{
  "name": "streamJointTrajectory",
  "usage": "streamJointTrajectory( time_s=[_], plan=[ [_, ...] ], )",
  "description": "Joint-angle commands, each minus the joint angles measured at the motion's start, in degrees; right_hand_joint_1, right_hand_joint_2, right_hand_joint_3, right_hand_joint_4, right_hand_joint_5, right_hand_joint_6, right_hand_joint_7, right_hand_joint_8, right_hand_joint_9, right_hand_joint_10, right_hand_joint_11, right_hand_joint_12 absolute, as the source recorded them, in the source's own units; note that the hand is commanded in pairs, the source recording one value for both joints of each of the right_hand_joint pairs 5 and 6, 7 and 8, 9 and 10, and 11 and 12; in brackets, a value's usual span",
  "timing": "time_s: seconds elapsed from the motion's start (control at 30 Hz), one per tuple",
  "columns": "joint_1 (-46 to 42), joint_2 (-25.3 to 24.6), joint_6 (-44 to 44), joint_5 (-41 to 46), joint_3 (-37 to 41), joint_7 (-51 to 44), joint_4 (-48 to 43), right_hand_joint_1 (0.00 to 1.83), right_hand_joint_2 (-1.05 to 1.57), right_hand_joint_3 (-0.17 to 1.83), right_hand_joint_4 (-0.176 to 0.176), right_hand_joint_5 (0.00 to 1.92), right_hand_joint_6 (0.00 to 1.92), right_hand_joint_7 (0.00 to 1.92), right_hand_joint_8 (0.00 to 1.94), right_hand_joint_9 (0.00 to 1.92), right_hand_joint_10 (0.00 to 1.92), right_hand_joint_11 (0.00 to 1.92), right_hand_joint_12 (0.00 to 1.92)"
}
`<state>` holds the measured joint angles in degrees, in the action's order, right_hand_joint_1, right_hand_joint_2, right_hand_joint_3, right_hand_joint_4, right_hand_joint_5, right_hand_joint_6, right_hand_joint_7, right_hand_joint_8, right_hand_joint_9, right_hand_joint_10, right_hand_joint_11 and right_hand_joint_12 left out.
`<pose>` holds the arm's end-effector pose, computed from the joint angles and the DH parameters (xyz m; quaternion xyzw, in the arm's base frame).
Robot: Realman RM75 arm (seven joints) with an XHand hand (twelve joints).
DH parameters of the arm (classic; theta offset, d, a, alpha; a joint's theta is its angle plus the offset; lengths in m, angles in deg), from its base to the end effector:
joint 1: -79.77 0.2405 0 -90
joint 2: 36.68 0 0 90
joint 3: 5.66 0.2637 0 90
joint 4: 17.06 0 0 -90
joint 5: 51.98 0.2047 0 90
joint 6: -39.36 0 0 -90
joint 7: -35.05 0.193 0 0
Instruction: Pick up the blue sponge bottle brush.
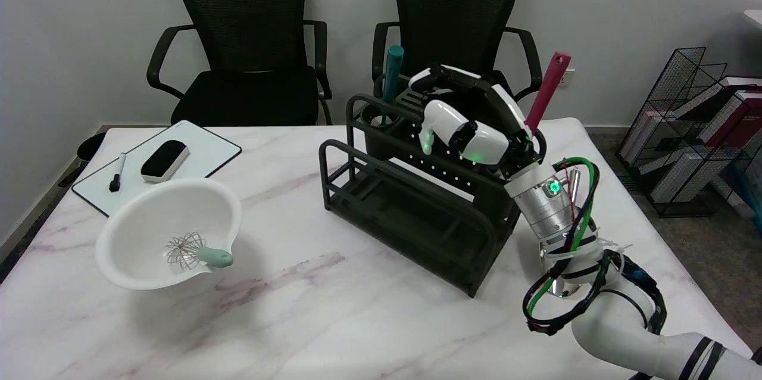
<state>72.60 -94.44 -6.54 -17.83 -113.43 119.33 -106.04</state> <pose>-0.1895 -0.3274 0.2979 0.6409 -0.4162 0.5695 0.3028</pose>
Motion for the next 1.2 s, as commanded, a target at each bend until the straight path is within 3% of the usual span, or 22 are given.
streamJointTrajectory(
  time_s=[0.03,0.33,0.6,0.77,0.9,1.07,1.2],
  plan=[
    [4.1,-1.3,6.2,-2.1,-2.0,-1.5,-1.5,1.07,0.64,0.96,0.000,0.77,0.77,1.29,1.29,1.30,1.30,1.35,1.35],
    [8.1,-0.8,6.2,-1.5,-1.8,-1.5,0.2,1.08,0.56,1.01,0.000,0.76,0.76,1.26,1.26,1.25,1.25,1.31,1.31],
    [14.1,-0.3,3.6,2.5,-0.6,-0.9,7.6,1.12,0.41,1.16,0.000,0.63,0.63,1.00,1.00,0.77,0.77,0.87,0.87],
    [16.2,-0.1,1.3,4.0,-0.3,-1.4,10.1,1.12,0.33,1.23,0.000,0.62,0.62,0.85,0.85,0.68,0.68,0.75,0.75],
    [15.5,-0.3,-6.5,4.4,1.9,-1.5,12.1,1.12,0.31,1.24,0.000,0.60,0.60,0.81,0.81,0.66,0.66,0.70,0.70],
    [15.5,-1.0,-4.7,7.7,0.9,-9.6,9.0,1.09,0.42,1.22,0.000,0.64,0.64,0.84,0.84,0.66,0.66,0.71,0.71],
    [19.2,-4.7,-3.6,12.4,-2.3,-17.4,11.2,1.10,0.32,1.27,0.000,0.61,0.61,0.73,0.73,0.61,0.61,0.65,0.65]
  ],
)
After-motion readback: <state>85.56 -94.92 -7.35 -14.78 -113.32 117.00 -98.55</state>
